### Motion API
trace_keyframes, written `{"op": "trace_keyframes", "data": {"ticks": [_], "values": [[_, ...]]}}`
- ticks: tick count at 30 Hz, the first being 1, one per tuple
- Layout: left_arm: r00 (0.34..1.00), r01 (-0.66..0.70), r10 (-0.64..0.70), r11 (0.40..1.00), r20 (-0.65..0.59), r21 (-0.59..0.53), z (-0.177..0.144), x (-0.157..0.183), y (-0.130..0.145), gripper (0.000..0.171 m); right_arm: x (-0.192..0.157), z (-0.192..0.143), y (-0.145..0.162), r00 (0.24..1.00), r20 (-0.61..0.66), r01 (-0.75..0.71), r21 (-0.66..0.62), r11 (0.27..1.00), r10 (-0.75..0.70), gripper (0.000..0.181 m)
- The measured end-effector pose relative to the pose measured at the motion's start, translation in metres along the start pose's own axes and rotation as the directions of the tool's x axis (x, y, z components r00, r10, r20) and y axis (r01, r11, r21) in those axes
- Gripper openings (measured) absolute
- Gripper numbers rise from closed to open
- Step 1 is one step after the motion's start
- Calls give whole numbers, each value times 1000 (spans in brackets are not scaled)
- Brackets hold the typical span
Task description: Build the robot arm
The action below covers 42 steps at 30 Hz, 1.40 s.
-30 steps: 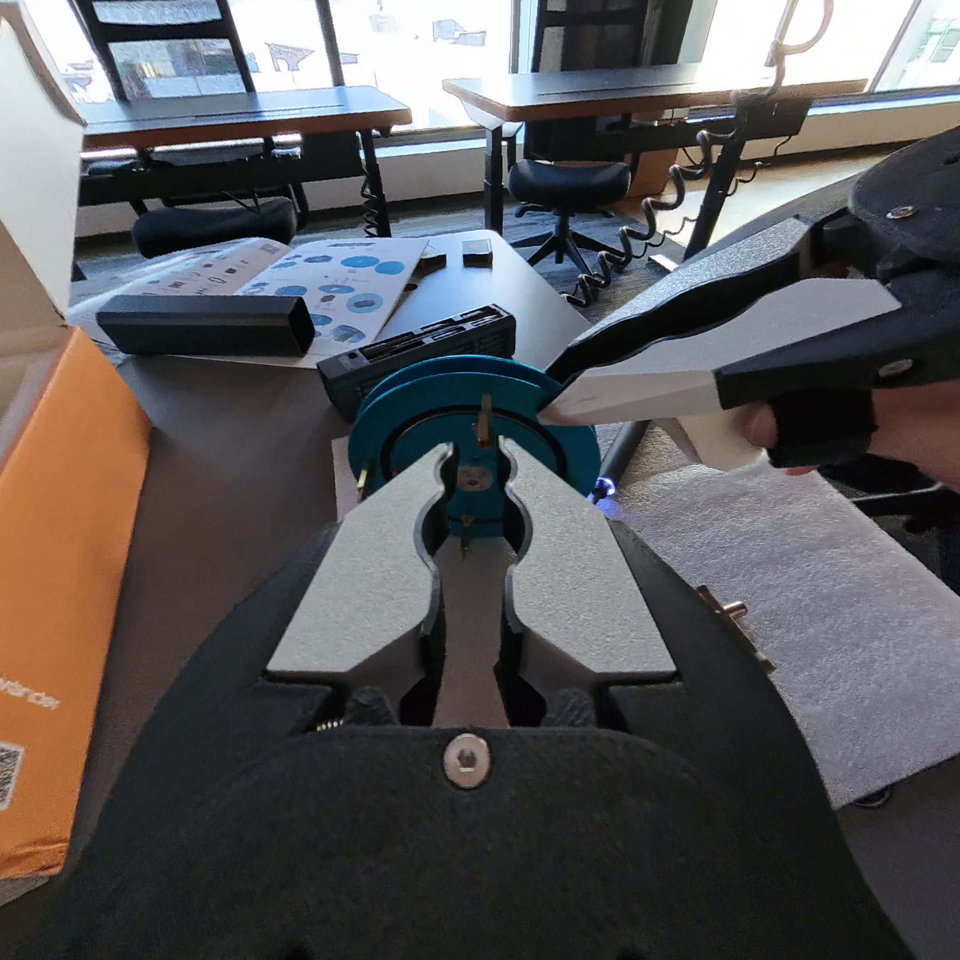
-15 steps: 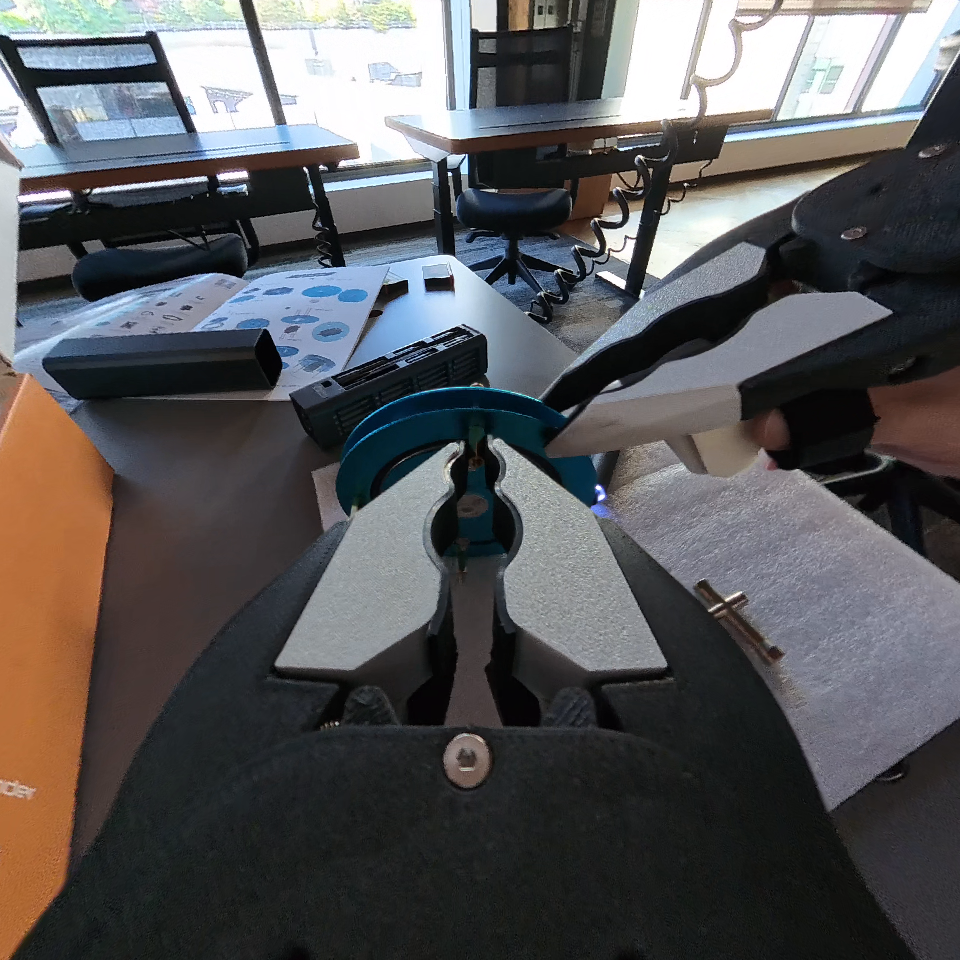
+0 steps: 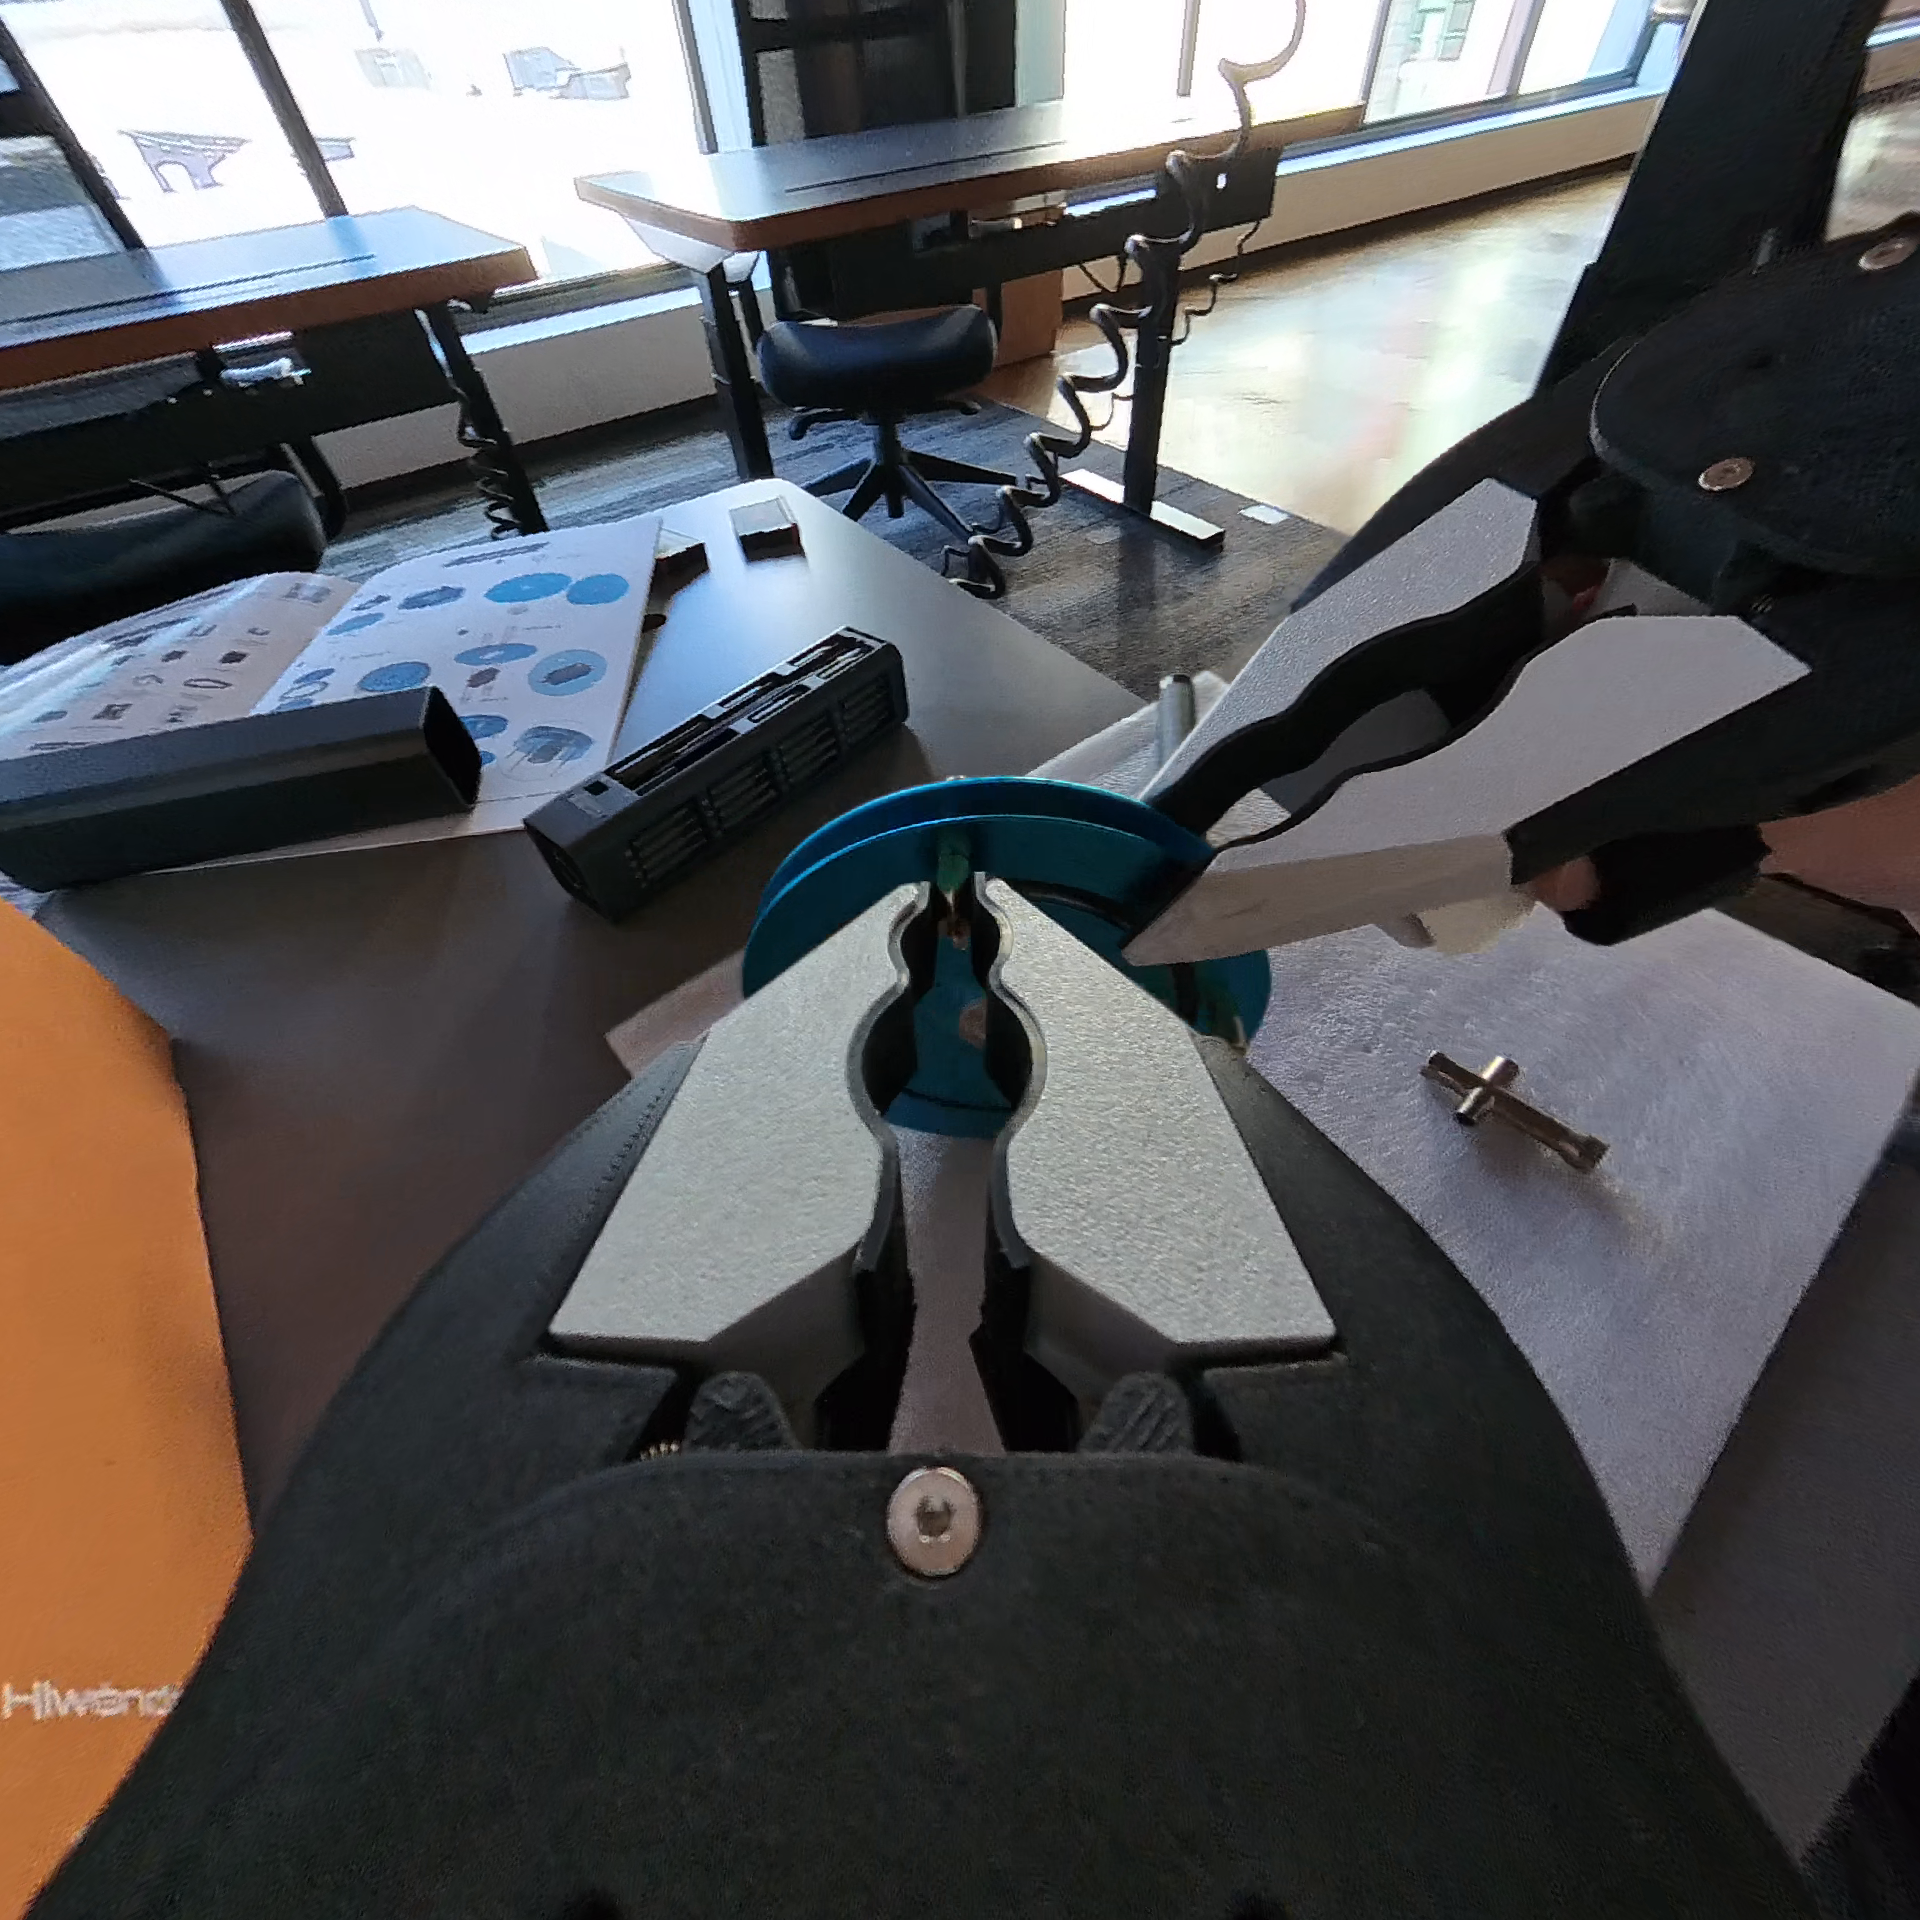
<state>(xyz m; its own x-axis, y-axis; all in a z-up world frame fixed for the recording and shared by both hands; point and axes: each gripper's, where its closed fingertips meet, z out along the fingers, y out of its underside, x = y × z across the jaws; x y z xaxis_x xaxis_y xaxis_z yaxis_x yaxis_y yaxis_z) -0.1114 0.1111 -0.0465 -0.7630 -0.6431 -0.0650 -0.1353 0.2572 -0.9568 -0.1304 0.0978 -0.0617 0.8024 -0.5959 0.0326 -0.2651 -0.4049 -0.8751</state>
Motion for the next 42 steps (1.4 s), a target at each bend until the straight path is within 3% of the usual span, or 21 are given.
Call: {"op": "trace_keyframes", "data": {"ticks": [6,9,12,18,20,23,27,31,33,42], "values": [[996,58,-55,997,-75,43,-3,4,2,5,-11,-2,2,1000,-14,8,23,1000,-7,22],[994,53,-49,998,-95,40,-4,3,3,5,-18,-4,1,997,70,-20,39,999,17,29],[993,16,-13,1000,-117,24,-5,4,3,5,-20,-12,2,982,182,43,38,998,-50,33],[986,-36,34,999,-162,-6,-6,4,4,4,8,-28,-25,867,319,299,283,911,-383,22],[984,-45,43,999,-173,-7,-5,4,5,3,18,-16,-20,828,409,289,275,917,-384,17],[977,-62,61,998,-205,2,-6,6,5,4,22,0,-13,783,519,266,219,939,-343,24],[966,-59,58,998,-254,1,-8,6,5,4,16,4,-23,714,514,344,334,877,-476,27],[958,-69,65,998,-278,-4,-6,6,4,4,8,7,-18,640,586,382,319,867,-497,17],[954,-66,63,998,-293,1,-5,8,3,4,10,12,-17,638,578,399,317,860,-509,5],[976,-33,38,999,-215,29,-5,7,3,4,9,15,-18,633,611,346,327,880,-476,5]]}}
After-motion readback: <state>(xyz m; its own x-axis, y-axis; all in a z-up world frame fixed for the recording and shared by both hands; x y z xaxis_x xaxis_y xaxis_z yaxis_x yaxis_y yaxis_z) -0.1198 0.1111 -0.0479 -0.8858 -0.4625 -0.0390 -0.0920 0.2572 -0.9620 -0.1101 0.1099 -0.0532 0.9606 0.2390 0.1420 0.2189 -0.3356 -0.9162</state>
